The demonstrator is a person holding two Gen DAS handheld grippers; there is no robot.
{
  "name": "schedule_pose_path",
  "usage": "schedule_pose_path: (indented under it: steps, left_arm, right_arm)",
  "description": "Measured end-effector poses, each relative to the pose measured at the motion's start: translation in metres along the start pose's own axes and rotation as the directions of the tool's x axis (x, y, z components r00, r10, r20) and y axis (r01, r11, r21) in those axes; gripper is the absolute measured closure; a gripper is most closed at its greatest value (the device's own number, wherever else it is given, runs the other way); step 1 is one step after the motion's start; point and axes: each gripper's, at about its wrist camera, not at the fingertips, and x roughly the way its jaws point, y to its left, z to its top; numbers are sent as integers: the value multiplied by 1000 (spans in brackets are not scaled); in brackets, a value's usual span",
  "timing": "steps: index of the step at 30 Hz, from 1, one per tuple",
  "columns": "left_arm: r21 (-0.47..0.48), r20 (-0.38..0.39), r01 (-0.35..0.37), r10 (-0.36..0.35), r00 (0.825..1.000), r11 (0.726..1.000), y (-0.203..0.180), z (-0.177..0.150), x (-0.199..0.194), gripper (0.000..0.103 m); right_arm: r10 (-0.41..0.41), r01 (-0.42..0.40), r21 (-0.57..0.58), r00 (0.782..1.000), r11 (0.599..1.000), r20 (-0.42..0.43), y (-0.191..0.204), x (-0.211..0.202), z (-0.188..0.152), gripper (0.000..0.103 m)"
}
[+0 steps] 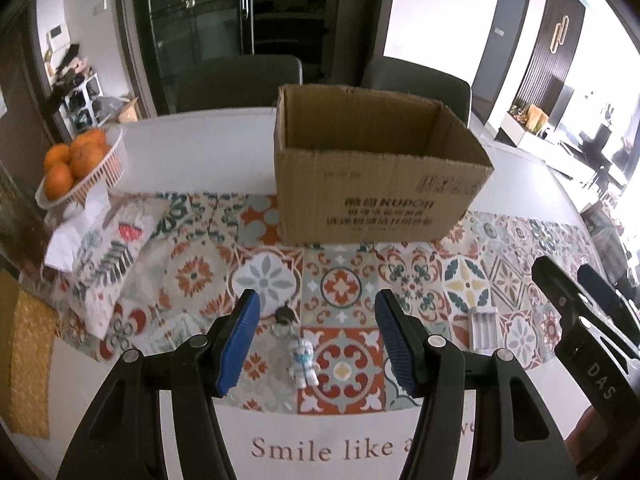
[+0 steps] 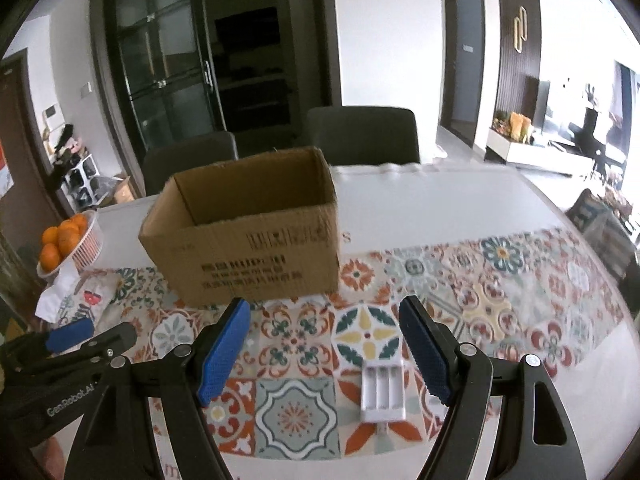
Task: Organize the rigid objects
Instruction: 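Withdraw both tools from the box back over the table, then move left tool toward astronaut keychain while right tool approaches white battery charger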
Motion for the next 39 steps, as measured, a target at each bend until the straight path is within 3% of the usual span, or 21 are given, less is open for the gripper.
schedule_pose_path:
  steps: [13, 20, 25, 39]
  left_arm:
    - [-42, 28, -96, 97, 995, 995, -4, -46, 10, 44]
    - [-103, 18, -99, 102, 995, 990, -6, -62, 24, 44]
    - [-105, 66, -134, 141, 988, 985, -7, -70, 28, 44]
    - [-65, 64, -180, 184, 981, 982, -15, -72, 59, 44]
  right_arm:
    - [-48, 49, 22, 999, 999, -21, -19, 0, -47, 26]
    - [-46, 50, 44, 995, 998, -91, -28, 15, -64, 26]
    - [-65, 70, 37, 991, 997, -119, -33, 26, -72, 26]
    - [-84, 84, -8, 985, 996, -154, -38, 57, -80, 26]
